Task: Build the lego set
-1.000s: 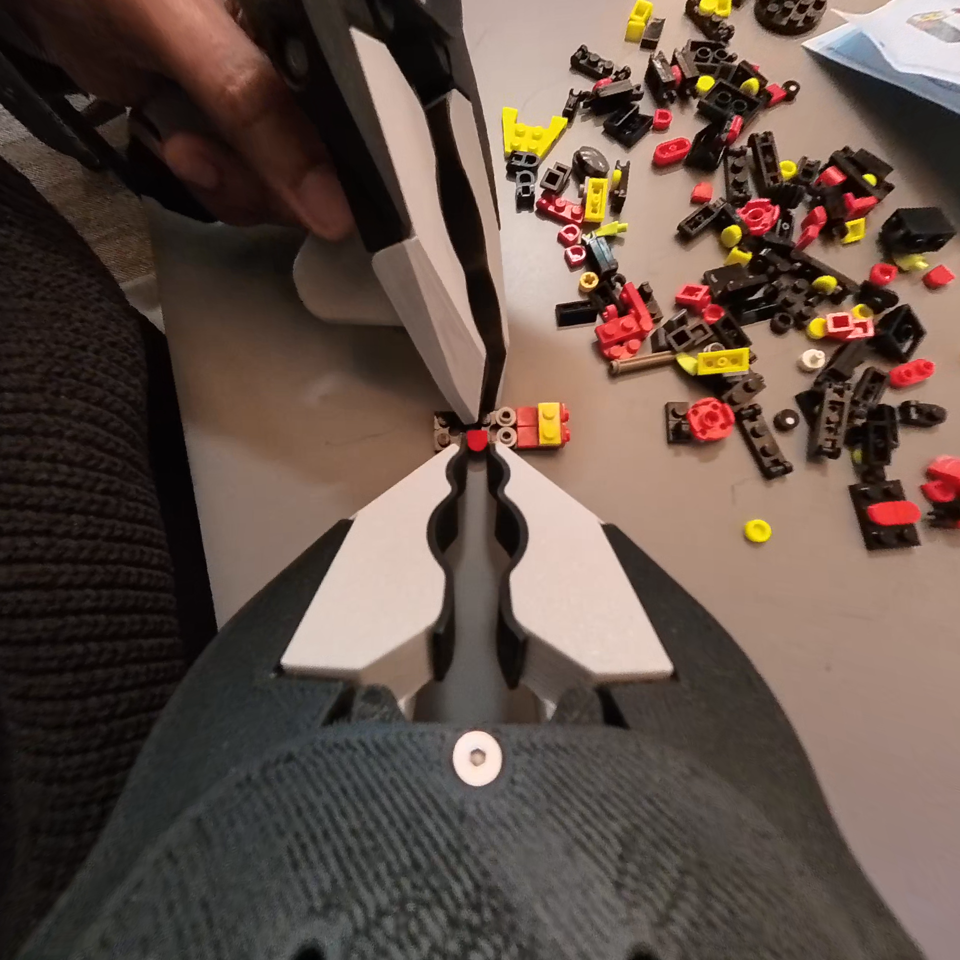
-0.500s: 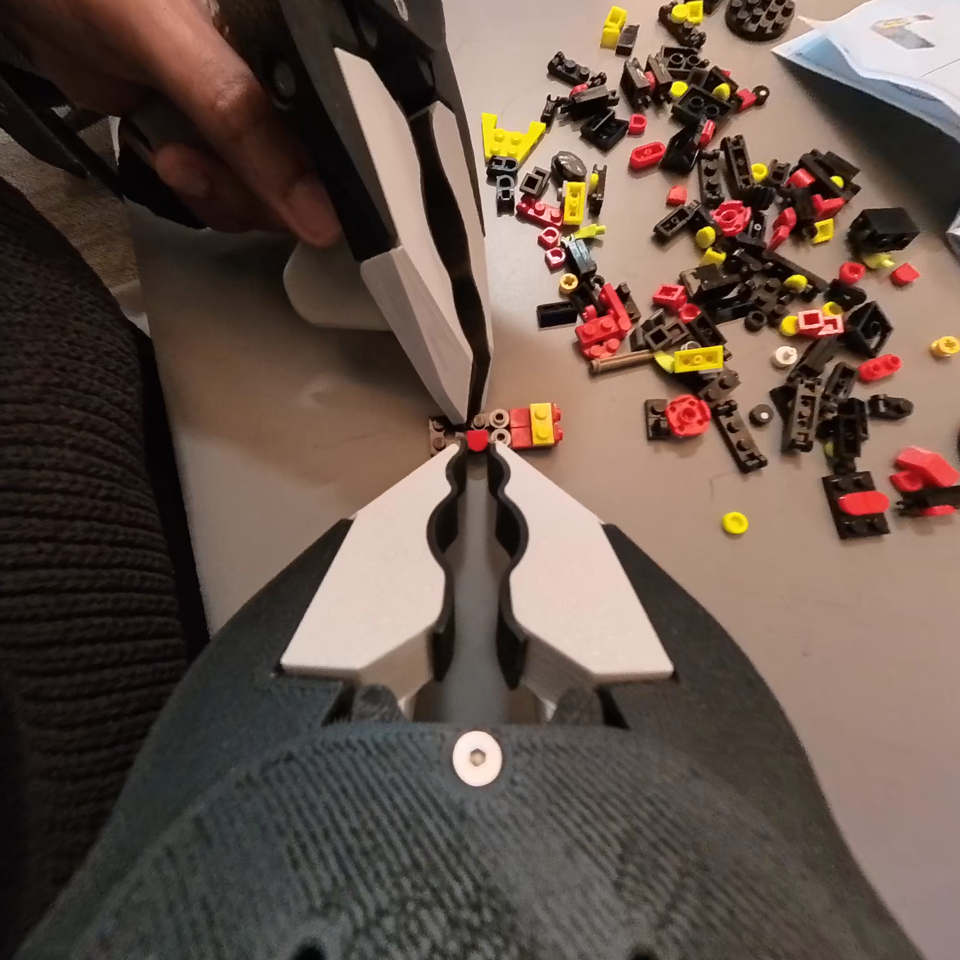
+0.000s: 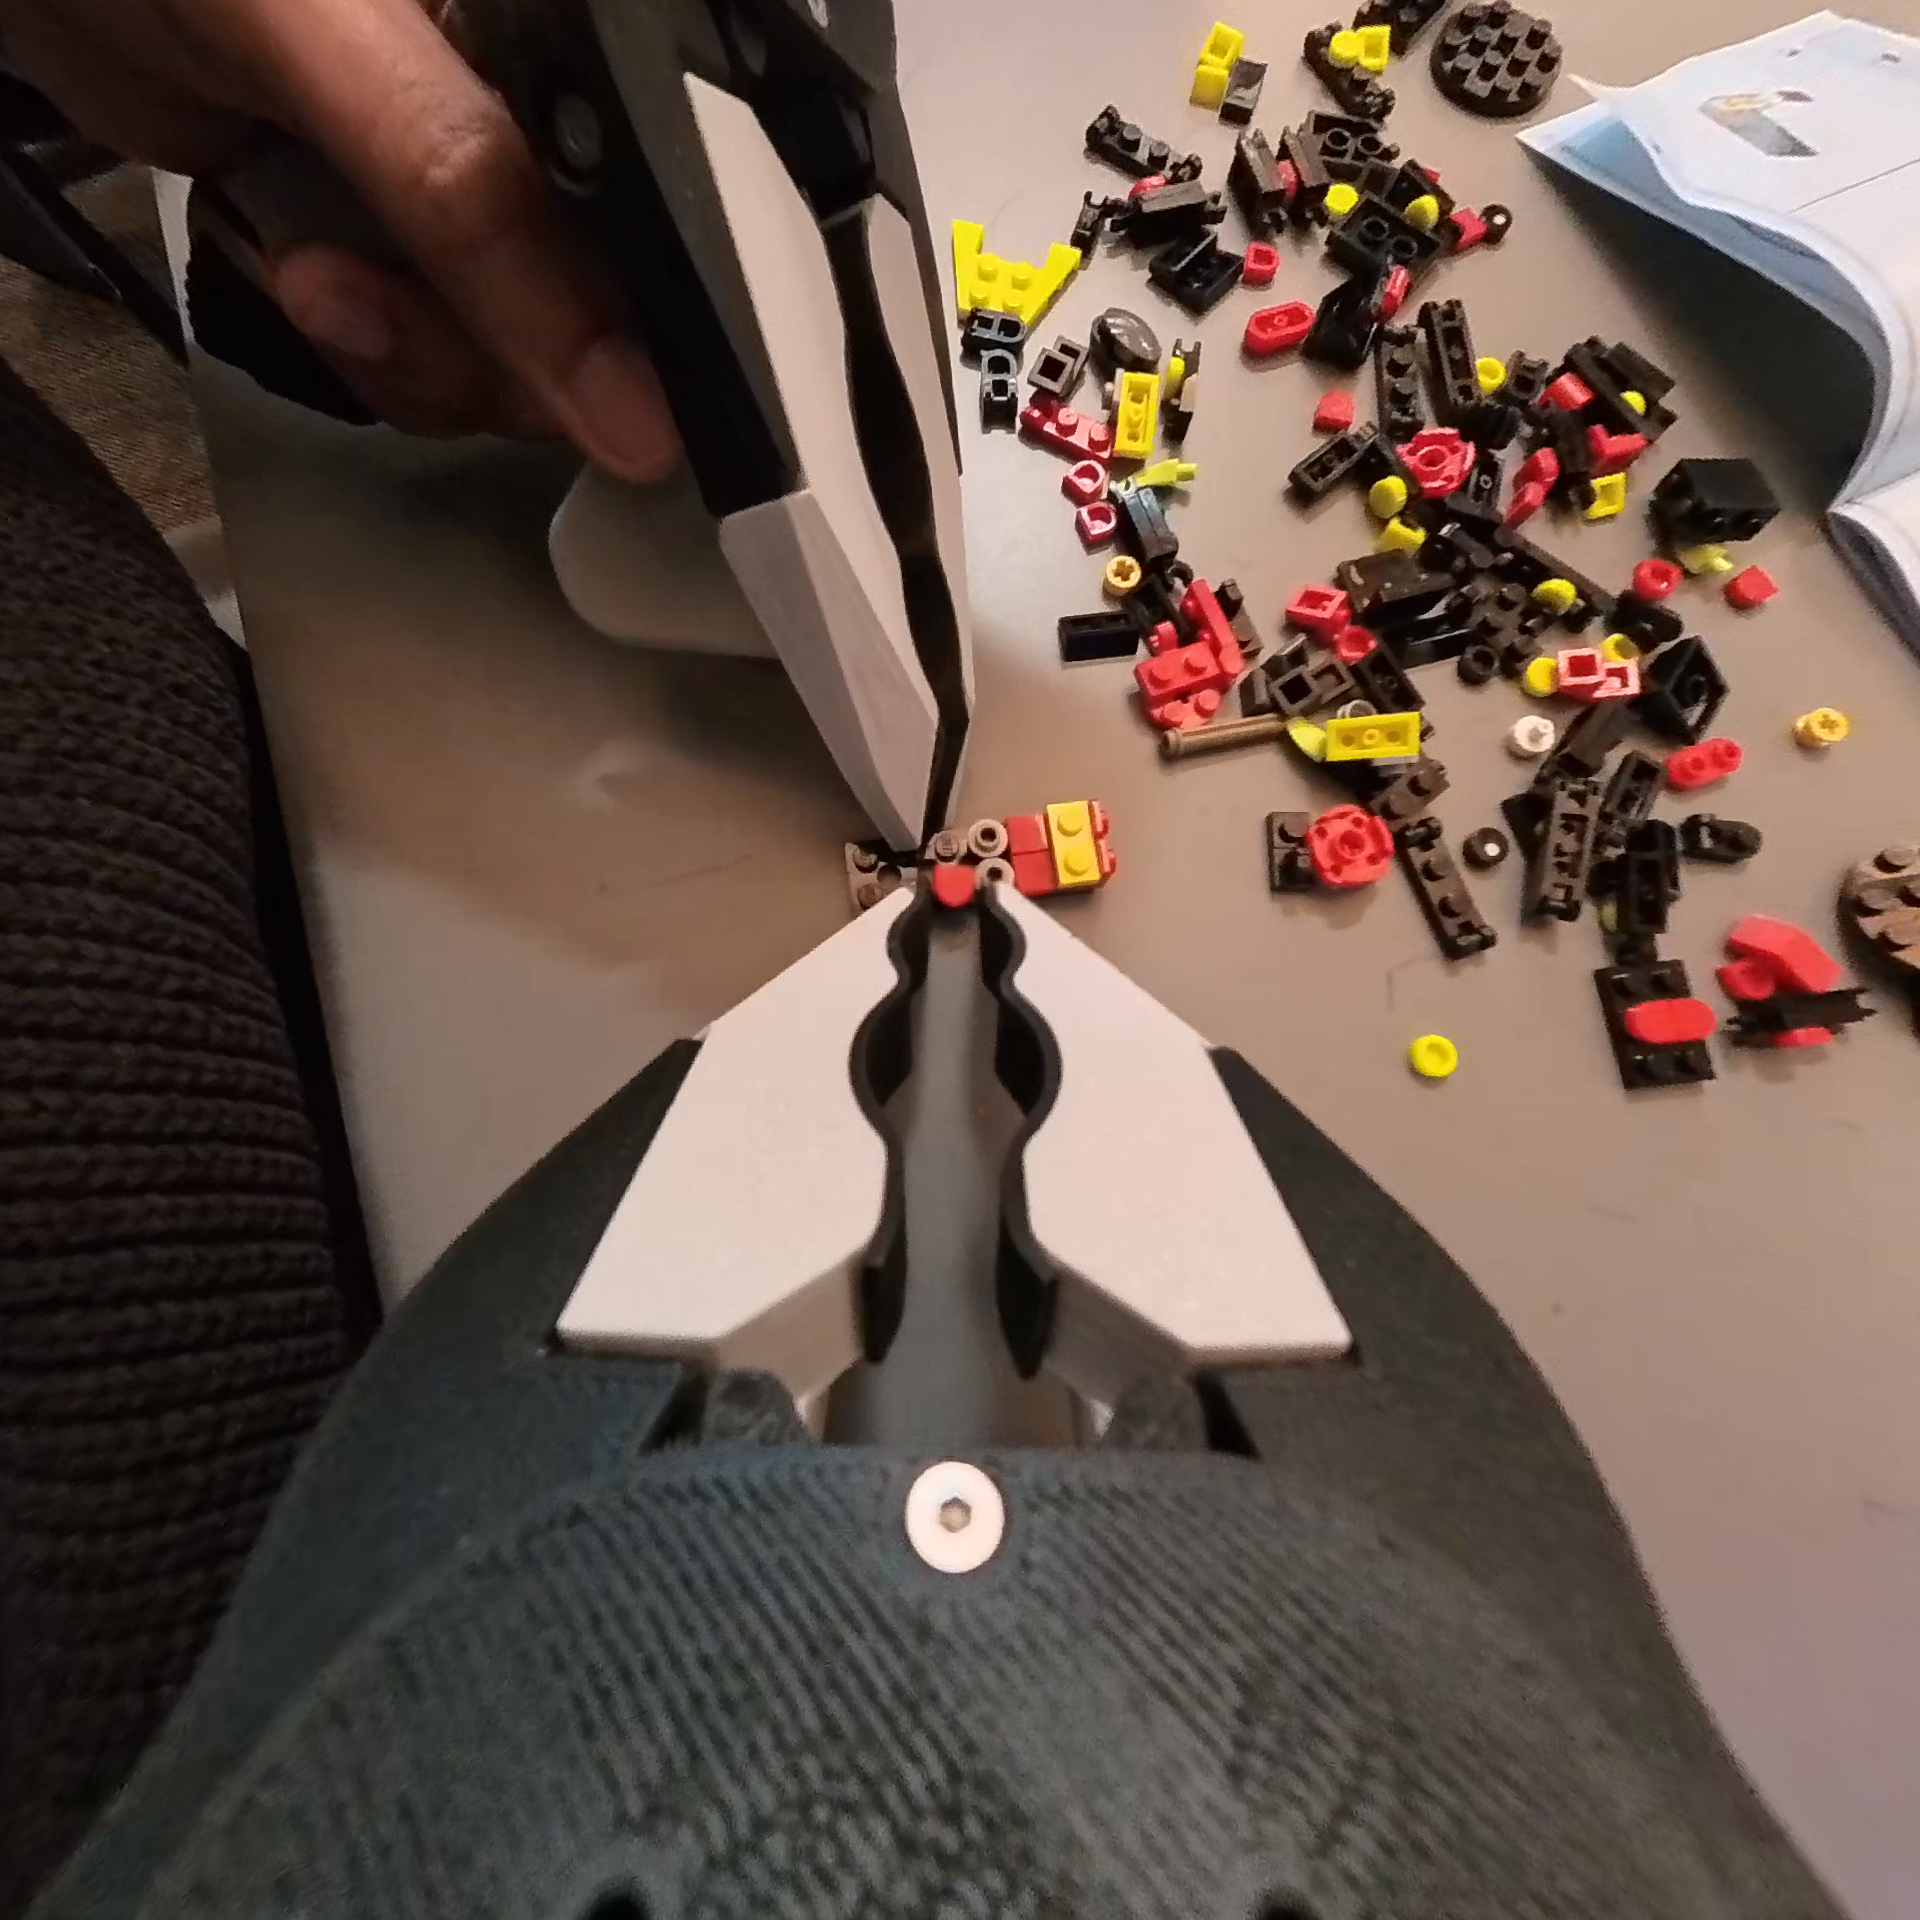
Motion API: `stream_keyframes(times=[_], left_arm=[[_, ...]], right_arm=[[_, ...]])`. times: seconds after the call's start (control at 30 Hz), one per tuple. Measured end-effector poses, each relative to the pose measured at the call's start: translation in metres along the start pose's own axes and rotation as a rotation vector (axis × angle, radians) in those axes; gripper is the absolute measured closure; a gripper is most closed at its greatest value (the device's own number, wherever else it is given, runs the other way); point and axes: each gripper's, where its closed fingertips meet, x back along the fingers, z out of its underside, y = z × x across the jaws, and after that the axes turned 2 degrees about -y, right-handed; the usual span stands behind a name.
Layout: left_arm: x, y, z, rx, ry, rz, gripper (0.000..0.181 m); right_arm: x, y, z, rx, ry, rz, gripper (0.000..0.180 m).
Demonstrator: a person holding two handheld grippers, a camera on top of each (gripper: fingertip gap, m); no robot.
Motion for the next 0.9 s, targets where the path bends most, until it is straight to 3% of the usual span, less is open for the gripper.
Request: stream_keyframes(times=[0.57, 0.9], left_arm=[[0.000, 0.000, 0.001, -0.002, -0.002, 0.004, 0.179], [0.000, -0.001, 0.001, -0.009, -0.005, 0.005, 0.178]], right_arm=[[0.010, -0.002, 0.002, -0.097, -0.032, -0.083, 0.167], [0.003, 0.001, 0.009, -0.015, 0.018, -0.084, 0.174]])
